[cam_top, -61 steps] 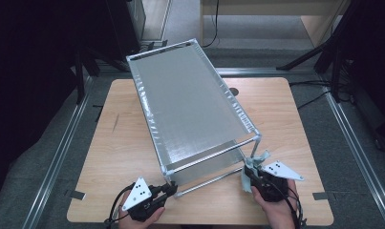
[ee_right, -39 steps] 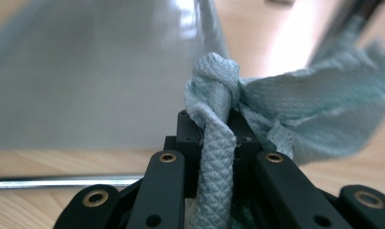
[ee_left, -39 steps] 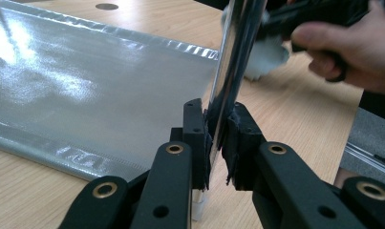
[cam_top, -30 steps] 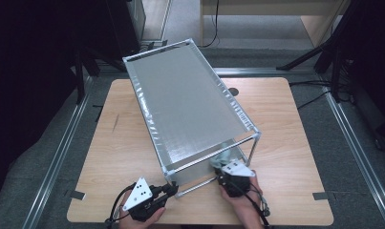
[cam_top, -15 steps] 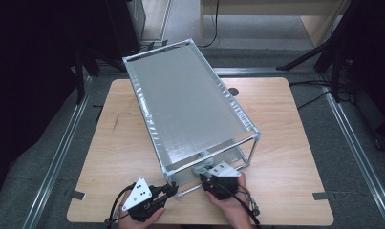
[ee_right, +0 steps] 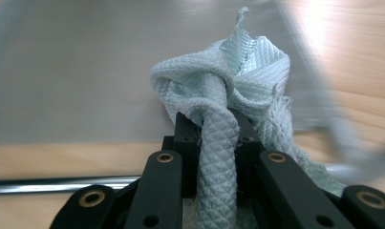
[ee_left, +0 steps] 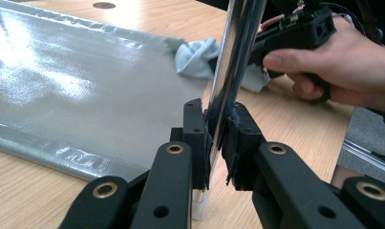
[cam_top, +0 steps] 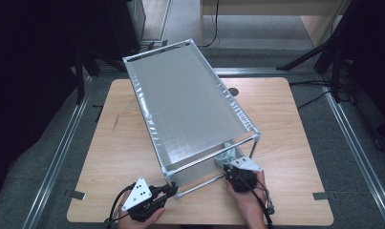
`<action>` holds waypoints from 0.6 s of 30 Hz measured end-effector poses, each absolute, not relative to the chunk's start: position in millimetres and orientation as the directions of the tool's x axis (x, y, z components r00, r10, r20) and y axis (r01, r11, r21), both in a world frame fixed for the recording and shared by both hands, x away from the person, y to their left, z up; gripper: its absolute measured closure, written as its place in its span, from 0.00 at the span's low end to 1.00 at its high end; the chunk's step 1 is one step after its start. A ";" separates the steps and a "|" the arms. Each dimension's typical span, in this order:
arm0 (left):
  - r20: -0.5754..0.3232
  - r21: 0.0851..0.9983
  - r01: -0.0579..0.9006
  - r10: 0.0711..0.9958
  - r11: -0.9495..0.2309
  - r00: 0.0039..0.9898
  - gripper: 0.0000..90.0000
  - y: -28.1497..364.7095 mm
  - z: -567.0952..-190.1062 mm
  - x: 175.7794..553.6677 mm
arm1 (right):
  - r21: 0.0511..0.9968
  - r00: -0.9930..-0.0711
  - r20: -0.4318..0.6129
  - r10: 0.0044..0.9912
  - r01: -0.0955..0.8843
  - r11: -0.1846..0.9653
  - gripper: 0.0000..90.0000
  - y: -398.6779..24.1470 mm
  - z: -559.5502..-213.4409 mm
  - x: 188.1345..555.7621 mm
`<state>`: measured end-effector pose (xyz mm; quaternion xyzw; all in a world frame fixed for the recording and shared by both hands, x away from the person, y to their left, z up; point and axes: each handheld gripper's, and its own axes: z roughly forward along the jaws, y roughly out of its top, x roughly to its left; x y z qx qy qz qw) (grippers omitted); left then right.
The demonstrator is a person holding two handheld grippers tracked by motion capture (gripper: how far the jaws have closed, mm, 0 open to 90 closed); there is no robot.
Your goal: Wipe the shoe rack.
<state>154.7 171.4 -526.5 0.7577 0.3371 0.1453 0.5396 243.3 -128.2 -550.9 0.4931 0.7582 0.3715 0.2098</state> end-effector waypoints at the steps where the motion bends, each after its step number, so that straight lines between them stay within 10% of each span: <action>1: -0.144 0.916 0.354 0.668 -0.190 0.731 0.90 171.4 -526.5 154.7 | 0.770 -0.441 0.050 0.896 0.589 0.247 0.86 -122.9 -551.2 241.3; 18: -0.146 0.915 0.357 0.670 -0.188 0.728 0.90 171.3 -526.5 153.4 | 0.764 -0.673 0.099 0.733 0.524 0.377 0.85 -41.8 -556.4 205.7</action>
